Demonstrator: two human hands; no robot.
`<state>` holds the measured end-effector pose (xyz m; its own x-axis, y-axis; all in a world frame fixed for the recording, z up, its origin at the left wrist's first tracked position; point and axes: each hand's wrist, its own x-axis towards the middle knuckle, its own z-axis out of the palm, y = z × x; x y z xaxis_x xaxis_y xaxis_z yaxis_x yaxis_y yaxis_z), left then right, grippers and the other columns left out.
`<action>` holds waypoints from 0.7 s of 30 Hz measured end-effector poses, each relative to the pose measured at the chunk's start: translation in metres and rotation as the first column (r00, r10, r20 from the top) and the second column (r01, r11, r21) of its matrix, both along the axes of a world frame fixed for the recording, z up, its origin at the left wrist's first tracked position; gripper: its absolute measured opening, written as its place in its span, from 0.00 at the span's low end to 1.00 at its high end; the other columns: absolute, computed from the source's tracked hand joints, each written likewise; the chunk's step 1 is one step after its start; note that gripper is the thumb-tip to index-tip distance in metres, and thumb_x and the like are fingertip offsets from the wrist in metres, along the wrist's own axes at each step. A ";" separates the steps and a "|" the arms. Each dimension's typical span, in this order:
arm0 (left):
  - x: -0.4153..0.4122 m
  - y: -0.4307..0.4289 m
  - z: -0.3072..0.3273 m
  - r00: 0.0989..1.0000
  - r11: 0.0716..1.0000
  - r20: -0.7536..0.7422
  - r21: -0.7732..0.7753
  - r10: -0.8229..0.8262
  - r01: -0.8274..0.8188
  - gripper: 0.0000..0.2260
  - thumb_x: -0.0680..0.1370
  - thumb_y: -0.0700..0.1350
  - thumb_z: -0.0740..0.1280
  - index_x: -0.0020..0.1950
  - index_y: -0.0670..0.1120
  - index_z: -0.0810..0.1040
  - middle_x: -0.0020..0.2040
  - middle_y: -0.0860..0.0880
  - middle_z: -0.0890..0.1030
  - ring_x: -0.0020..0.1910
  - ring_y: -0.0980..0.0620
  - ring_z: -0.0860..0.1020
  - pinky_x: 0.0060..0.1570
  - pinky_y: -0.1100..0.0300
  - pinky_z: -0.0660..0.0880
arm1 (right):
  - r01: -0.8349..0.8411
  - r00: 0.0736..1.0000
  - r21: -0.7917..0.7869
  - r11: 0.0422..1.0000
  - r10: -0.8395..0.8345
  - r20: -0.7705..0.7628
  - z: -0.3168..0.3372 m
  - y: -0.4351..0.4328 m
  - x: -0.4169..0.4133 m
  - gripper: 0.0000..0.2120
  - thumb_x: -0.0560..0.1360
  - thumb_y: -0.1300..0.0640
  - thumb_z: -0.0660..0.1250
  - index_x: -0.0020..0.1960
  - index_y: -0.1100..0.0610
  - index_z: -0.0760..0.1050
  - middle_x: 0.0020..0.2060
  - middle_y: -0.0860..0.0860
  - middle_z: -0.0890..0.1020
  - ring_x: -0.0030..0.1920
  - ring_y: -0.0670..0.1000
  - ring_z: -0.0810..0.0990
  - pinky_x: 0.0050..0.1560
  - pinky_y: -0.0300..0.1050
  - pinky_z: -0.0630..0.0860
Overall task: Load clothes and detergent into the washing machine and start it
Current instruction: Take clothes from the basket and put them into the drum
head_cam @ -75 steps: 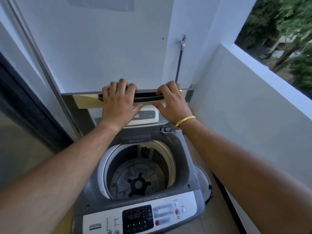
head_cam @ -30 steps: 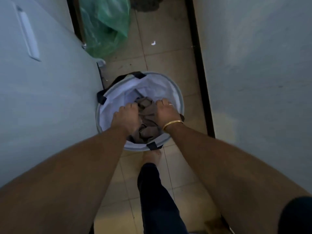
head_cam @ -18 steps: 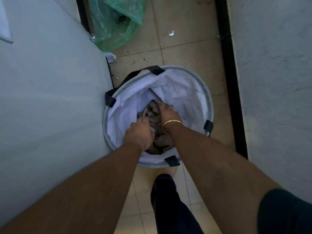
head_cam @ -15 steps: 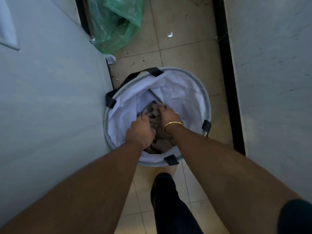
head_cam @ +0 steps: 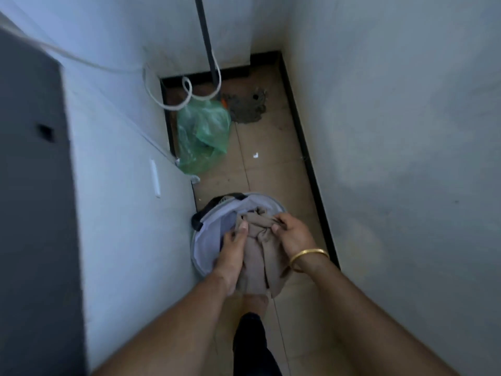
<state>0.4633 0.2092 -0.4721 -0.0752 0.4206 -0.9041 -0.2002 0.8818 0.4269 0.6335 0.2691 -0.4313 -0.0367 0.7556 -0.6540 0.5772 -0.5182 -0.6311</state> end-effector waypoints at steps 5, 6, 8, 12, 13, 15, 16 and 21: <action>0.003 0.005 0.189 0.960 0.979 0.252 0.127 0.125 -0.161 0.24 0.84 0.65 0.69 0.73 0.51 0.85 0.65 0.41 0.90 0.65 0.39 0.89 0.71 0.39 0.83 | 0.219 0.936 0.060 0.974 -0.192 -0.297 0.148 -0.014 -0.011 0.09 0.80 0.55 0.71 0.59 0.47 0.82 0.53 0.46 0.88 0.60 0.52 0.86 0.65 0.52 0.80; -0.004 0.002 0.228 0.972 0.968 0.207 0.195 0.115 -0.156 0.21 0.84 0.63 0.70 0.71 0.53 0.84 0.63 0.44 0.91 0.62 0.43 0.91 0.67 0.44 0.85 | 0.228 0.921 0.085 0.970 -0.187 -0.343 0.187 -0.018 -0.015 0.12 0.78 0.50 0.72 0.61 0.44 0.81 0.56 0.46 0.88 0.61 0.51 0.85 0.68 0.56 0.80; -0.012 -0.003 0.280 0.984 0.928 0.120 0.336 0.129 -0.163 0.19 0.81 0.61 0.73 0.70 0.55 0.84 0.61 0.47 0.92 0.60 0.46 0.91 0.65 0.46 0.86 | 0.178 0.905 0.126 0.976 -0.112 -0.410 0.236 -0.025 -0.022 0.19 0.76 0.43 0.73 0.66 0.42 0.79 0.62 0.44 0.86 0.66 0.49 0.84 0.72 0.59 0.78; -0.057 -0.019 0.377 0.982 0.821 0.105 0.539 0.155 -0.188 0.21 0.82 0.56 0.76 0.70 0.46 0.85 0.63 0.40 0.90 0.65 0.38 0.89 0.70 0.43 0.84 | 0.044 0.882 0.265 0.963 0.088 -0.464 0.336 -0.054 -0.064 0.34 0.73 0.34 0.75 0.76 0.41 0.70 0.72 0.40 0.79 0.75 0.42 0.75 0.79 0.52 0.70; -0.072 -0.023 0.399 0.979 0.783 0.096 0.589 0.177 -0.200 0.21 0.81 0.56 0.77 0.69 0.44 0.86 0.62 0.40 0.91 0.63 0.39 0.90 0.67 0.46 0.86 | 0.023 0.871 0.293 0.956 0.124 -0.475 0.355 -0.061 -0.078 0.39 0.71 0.31 0.75 0.78 0.41 0.68 0.75 0.40 0.76 0.77 0.40 0.72 0.80 0.49 0.68; -0.103 -0.033 0.439 0.967 0.712 0.072 0.663 0.245 -0.230 0.19 0.77 0.54 0.77 0.62 0.42 0.89 0.57 0.41 0.92 0.56 0.45 0.91 0.56 0.58 0.88 | -0.034 0.835 0.328 0.944 0.207 -0.510 0.387 -0.074 -0.109 0.51 0.67 0.26 0.76 0.82 0.43 0.60 0.80 0.38 0.68 0.79 0.34 0.64 0.80 0.36 0.63; -0.126 -0.041 0.459 0.956 0.669 0.053 0.703 0.287 -0.240 0.18 0.76 0.53 0.76 0.58 0.42 0.90 0.54 0.42 0.92 0.53 0.48 0.91 0.52 0.63 0.87 | -0.083 0.810 0.363 0.928 0.275 -0.518 0.408 -0.082 -0.132 0.54 0.66 0.26 0.76 0.83 0.43 0.57 0.82 0.36 0.64 0.79 0.30 0.60 0.78 0.30 0.61; -0.224 -0.074 0.510 0.886 0.583 0.082 0.725 0.456 -0.367 0.13 0.86 0.47 0.72 0.62 0.40 0.89 0.59 0.40 0.91 0.61 0.44 0.89 0.65 0.51 0.83 | -0.156 0.737 0.502 0.851 0.439 -0.514 0.461 -0.115 -0.226 0.58 0.67 0.45 0.85 0.84 0.38 0.49 0.77 0.26 0.66 0.80 0.32 0.60 0.78 0.31 0.63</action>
